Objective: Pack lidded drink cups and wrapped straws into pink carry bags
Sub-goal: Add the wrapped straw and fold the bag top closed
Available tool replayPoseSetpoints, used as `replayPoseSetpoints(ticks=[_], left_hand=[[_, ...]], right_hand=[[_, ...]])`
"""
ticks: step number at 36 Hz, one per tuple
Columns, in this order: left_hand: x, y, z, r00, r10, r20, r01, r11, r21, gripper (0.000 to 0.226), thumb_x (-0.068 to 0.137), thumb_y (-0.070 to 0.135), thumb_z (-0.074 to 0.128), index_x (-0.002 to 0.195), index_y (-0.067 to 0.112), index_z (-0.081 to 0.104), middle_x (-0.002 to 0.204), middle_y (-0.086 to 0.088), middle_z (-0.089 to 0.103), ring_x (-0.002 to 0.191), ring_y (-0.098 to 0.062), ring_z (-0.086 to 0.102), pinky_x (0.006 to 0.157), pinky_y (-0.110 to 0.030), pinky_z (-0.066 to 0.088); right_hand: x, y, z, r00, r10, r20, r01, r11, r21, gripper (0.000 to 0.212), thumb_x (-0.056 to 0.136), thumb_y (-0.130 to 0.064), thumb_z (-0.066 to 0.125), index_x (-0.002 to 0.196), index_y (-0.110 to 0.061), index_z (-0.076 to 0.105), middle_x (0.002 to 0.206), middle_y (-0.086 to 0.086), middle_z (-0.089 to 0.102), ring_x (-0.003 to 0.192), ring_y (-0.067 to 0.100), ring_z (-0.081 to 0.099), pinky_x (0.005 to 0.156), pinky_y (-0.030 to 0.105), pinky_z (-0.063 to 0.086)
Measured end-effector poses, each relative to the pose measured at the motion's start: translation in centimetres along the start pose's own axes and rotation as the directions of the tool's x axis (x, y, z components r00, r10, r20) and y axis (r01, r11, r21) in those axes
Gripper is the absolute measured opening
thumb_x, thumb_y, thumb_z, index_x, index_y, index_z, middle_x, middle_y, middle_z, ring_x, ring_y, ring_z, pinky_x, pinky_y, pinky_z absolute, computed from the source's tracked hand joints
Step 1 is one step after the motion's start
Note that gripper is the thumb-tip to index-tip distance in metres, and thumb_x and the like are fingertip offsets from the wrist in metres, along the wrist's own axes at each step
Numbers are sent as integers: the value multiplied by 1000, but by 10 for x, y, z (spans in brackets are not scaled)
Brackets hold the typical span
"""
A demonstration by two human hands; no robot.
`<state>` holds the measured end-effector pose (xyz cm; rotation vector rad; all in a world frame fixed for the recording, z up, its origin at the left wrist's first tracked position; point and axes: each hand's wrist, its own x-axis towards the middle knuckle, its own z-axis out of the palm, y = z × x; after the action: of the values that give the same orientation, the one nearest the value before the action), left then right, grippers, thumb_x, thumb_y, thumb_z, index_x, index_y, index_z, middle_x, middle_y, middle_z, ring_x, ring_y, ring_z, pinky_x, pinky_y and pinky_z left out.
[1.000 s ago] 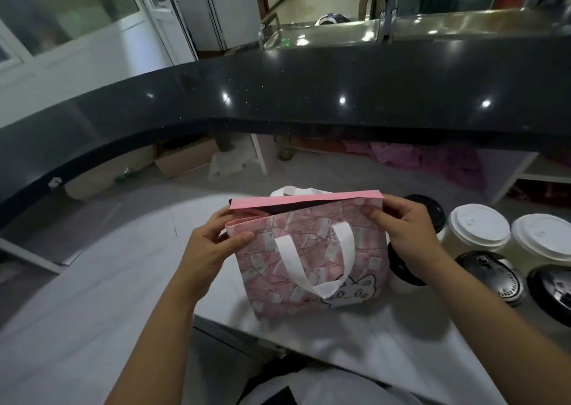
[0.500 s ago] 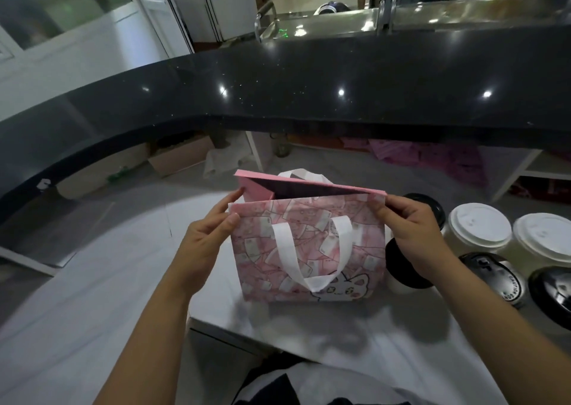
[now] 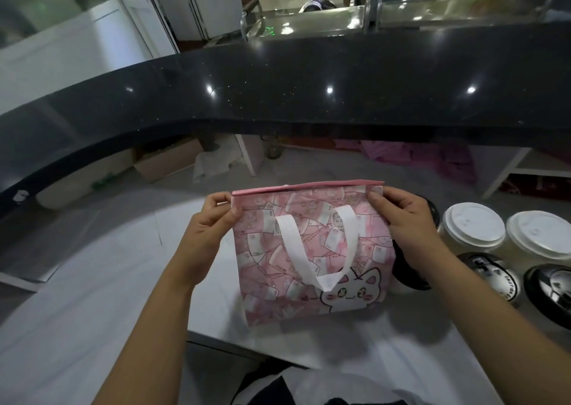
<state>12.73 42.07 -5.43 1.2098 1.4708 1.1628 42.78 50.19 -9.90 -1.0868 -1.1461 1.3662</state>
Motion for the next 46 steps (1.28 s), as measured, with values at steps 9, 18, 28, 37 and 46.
replayPoseSetpoints(ticks=[9, 18, 28, 37, 46], left_hand=[[2, -9, 13, 962, 84, -261, -90, 996, -14, 15, 93, 13, 64, 99, 22, 74, 92, 9, 77, 89, -11, 73, 74, -20, 57], [-2, -14, 6, 950, -20, -313, -21, 991, -130, 27, 93, 8, 65, 112, 21, 50, 90, -1, 78, 89, -22, 74, 68, -29, 61], [-7, -10, -23, 991, 38, -126, -33, 998, 44, 27, 98, 0, 54, 111, 20, 67, 95, 0, 75, 91, -17, 72, 70, -25, 59], [-6, -5, -40, 1000, -7, 23, 3, 988, 151, 29, 96, -8, 50, 93, 8, 74, 92, 3, 73, 91, -12, 69, 73, -22, 57], [-17, 3, -49, 997, -1, 79, -24, 947, 321, 12, 82, 24, 67, 89, 27, 77, 96, 3, 73, 95, -17, 68, 79, -31, 61]], right_hand=[[8, 0, 10, 988, -96, -123, 89, 994, -62, 10, 88, -7, 71, 95, -13, 74, 91, 5, 74, 81, 14, 70, 75, 28, 59], [15, 0, 9, 998, -61, -9, 60, 996, -59, 37, 85, -4, 74, 118, -15, 62, 69, 0, 65, 67, 14, 61, 64, 26, 53], [18, -15, -2, 946, 29, 323, 9, 993, -116, 28, 84, 2, 70, 109, -9, 73, 95, 12, 75, 86, 20, 71, 81, 31, 58], [27, -28, -10, 869, 106, 484, 16, 970, -241, 21, 82, 11, 66, 93, -3, 76, 89, 6, 77, 87, 18, 73, 75, 21, 55], [19, -57, -21, 725, 260, 638, 36, 910, -412, 32, 77, -2, 76, 108, -10, 75, 100, 13, 76, 95, 26, 72, 87, 28, 55]])
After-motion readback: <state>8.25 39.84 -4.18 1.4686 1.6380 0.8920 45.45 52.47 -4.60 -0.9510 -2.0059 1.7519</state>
